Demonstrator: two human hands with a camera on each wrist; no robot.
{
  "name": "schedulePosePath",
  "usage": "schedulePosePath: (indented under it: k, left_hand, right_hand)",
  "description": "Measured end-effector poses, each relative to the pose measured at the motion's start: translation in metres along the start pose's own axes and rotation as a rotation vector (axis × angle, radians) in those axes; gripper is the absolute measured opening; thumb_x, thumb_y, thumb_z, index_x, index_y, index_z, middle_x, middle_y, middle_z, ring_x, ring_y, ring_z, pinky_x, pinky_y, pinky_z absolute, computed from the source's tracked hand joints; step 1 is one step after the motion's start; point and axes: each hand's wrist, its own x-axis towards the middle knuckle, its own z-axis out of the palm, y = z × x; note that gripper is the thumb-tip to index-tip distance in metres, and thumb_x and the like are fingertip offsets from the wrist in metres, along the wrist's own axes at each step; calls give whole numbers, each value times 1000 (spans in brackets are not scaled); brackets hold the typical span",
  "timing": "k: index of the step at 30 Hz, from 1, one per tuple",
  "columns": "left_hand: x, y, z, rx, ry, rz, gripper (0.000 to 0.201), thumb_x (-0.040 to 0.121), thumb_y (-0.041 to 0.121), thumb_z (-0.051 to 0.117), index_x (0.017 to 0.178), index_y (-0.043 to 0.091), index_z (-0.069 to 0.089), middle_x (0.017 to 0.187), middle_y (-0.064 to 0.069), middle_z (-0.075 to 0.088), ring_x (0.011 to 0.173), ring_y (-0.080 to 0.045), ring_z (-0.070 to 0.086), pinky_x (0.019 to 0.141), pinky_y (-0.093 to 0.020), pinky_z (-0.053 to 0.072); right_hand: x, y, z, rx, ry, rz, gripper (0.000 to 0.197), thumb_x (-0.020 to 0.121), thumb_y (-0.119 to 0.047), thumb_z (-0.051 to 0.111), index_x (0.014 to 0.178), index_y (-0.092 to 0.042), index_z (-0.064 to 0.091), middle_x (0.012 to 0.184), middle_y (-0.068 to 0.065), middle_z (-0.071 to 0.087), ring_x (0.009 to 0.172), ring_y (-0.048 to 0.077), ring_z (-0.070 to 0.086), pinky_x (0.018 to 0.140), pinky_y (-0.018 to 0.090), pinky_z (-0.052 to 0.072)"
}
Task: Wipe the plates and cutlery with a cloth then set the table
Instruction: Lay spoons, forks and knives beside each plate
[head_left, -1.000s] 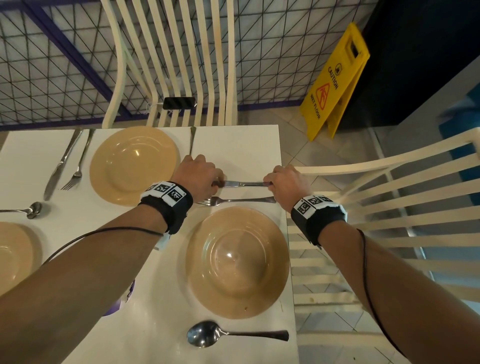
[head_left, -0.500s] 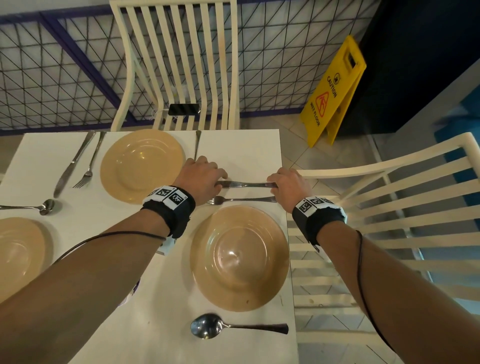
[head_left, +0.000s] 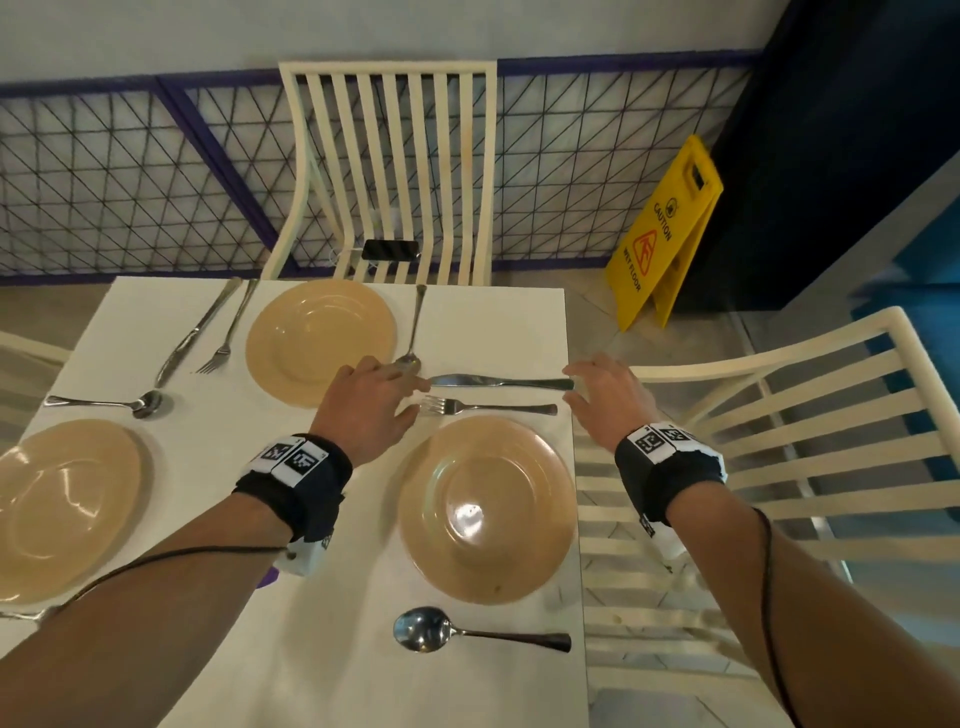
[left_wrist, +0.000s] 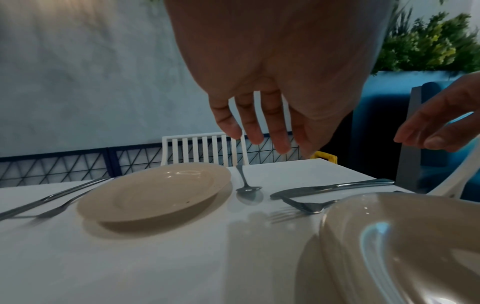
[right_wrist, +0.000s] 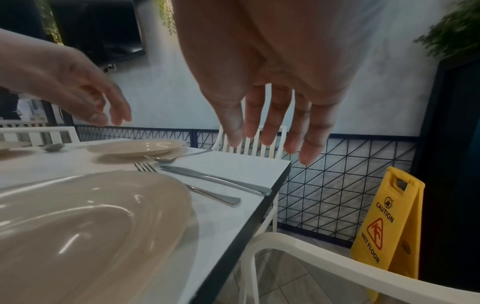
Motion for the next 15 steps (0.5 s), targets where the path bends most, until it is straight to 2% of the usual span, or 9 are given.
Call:
schedulePosePath:
  k: [4,7,10,12,13,15]
  left_hand:
    - [-41,2,2,-87,77,-42,27,89,32,70,115,31,72,101,9,72,104,-26,59,80,-39,42]
    - [-82,3,6,-153,109,-99,24,89,32,70,113,33,72,98,11,71,102,-25,60,79,-39,45]
    - [-131,5,11,-208,113,-145,25,91,41,59,112,36,71,98,16,70,98,-20,60,80,-40,49]
    - [-163,4,13,-245,113,-155,34,91,49,47,111,37,71,94,19,68,94,-17,60,83,-39,51]
    - [-177,3,13,-264,125,-170,34,91,49,47,110,37,71,93,19,68,92,-16,61,84,-38,52]
    - [-204,0,12,-296,159,-230,22,91,40,61,109,37,73,91,21,67,92,-13,61,84,-34,53]
  right_hand:
    - [-29,-5,-7,25,14,3,38,99,-29,56,136,-21,57,136,5,53,125,27,49,101,40,42]
    - [-59,-8,-7,116,50,15,38,97,-32,58,135,-25,57,137,2,54,127,25,50,103,41,42]
    - [-97,-17,-6,198,53,27,37,97,-34,60,133,-27,59,140,-1,53,130,21,47,105,39,40]
    - [-126,-24,-3,252,51,13,36,97,-33,60,132,-28,59,136,-4,55,127,18,49,104,36,41]
    - [-141,-27,1,276,58,-6,35,96,-33,61,131,-28,60,132,-5,57,123,17,51,101,33,41]
    - [-169,-35,13,300,62,-47,32,95,-32,63,127,-29,63,121,-8,60,116,15,54,94,27,41]
